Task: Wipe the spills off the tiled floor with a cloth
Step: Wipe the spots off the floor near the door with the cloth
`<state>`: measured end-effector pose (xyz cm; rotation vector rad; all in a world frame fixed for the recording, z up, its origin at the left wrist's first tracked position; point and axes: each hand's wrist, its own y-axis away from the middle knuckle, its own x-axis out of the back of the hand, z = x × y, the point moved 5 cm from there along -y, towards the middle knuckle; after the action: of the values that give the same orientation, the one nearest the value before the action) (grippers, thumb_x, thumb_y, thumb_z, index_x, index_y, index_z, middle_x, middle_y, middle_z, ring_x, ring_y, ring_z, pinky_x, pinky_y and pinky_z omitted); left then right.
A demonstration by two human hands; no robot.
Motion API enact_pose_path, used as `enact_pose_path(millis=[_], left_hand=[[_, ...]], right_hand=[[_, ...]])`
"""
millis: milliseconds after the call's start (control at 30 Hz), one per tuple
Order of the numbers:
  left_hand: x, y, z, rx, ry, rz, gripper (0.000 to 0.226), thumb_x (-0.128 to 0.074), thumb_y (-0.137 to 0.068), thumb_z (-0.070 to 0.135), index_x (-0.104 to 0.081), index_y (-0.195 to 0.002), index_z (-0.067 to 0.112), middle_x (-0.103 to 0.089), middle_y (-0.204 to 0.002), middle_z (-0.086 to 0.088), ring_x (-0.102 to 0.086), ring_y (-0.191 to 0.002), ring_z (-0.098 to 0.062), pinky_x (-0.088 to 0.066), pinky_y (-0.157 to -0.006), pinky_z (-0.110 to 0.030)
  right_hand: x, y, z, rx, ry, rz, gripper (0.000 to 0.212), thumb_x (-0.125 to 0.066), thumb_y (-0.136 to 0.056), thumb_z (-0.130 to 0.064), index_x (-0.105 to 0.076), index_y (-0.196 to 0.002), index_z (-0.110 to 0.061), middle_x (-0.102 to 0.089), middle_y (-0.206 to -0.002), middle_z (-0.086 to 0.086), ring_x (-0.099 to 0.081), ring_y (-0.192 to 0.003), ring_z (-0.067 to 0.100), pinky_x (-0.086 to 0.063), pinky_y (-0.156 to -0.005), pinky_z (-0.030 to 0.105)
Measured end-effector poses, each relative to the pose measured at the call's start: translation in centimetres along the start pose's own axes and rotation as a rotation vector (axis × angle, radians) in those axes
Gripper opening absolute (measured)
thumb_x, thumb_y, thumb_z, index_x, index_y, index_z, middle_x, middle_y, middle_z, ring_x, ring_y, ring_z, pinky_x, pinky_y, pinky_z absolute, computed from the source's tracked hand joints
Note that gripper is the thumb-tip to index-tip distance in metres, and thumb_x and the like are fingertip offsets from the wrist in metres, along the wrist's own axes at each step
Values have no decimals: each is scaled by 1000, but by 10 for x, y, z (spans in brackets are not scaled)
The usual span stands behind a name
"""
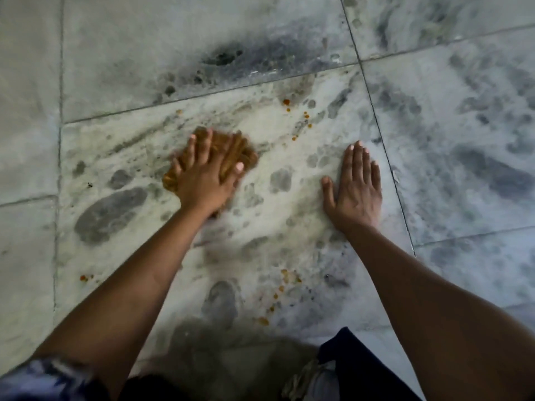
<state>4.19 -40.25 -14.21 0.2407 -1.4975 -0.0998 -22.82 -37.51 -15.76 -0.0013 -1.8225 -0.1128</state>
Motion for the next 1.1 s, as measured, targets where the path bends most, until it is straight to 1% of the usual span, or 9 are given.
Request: enact_pose_path(millis=[100,167,400,533,633,733,833,933,1100], left_hand=[[13,-51,12,185,73,24,58,-21,-92,62,-13,-147,43,-2,-160,2,7,-146,-27,6,-112,-59],[17,-72,36,183,110,43,57,-23,-92,60,-14,-146,44,-4,-160,1,5,-146,-27,6,-112,-59],[-4,16,56,-214,14,61,60,-19,-88,61,-24,-145,41,-9,-159,4,-4,-146,-23,3,-112,-55],[9,-34,25,62,47,39,52,-29,-95,55,-28,-144,40,-9,-159,4,-1,-146,-25,5,-111,-59],[28,-100,54,158,129,54,51,-27,-94,55,-25,-144,43,-10,-159,1,2,-146,-29,2,-112,-62],[30,-130,108,85,175,39,52,-29,-94,55,-23,-144,44,-8,-160,0,5,-146,-31,4,-111,-62],[13,-89,151,-165,91,59,53,-27,-93,57,-20,-145,45,-5,-160,2,5,-146,-27,9,-111,-57],[-1,-30,131,-376,-3,76,57,-20,-91,60,-15,-146,44,-5,-160,4,1,-147,-24,8,-113,-52],[9,-69,84,-177,-57,7,58,-18,-93,60,-12,-148,40,1,-160,5,7,-146,-24,10,-113,-54]], right_hand=[[0,0,0,4,-7,8,76,-19,-88,-48,-7,-149,-5,-7,-158,13,-6,-146,25,1,-117,34],[1,-1,-1,11,-6,3,76,-19,-87,-49,-6,-149,-5,-6,-158,13,-5,-146,24,2,-117,34],[2,0,-1,-18,13,0,77,-18,-87,-50,-4,-149,-7,-4,-158,12,-3,-146,22,4,-117,34],[0,0,0,-23,13,-5,76,-20,-88,-49,-4,-149,-7,-4,-158,11,-3,-146,21,0,-118,36],[2,-1,-2,-21,10,4,76,-22,-88,-48,-7,-149,-6,-6,-158,12,-5,-146,22,-2,-118,37],[4,0,-2,-29,19,-1,76,-21,-88,-49,-6,-149,-6,-5,-158,13,-4,-146,22,2,-118,36],[4,1,-1,-37,25,27,76,-18,-87,-48,-7,-148,-5,-7,-157,14,-5,-146,23,7,-116,33],[4,-2,5,-129,-9,71,74,-18,-88,-46,-8,-148,-4,-8,-157,14,-5,-146,23,7,-116,31],[2,-4,10,-187,-10,103,72,-18,-90,-45,-8,-148,-3,-7,-157,15,-4,-146,24,7,-116,32]])
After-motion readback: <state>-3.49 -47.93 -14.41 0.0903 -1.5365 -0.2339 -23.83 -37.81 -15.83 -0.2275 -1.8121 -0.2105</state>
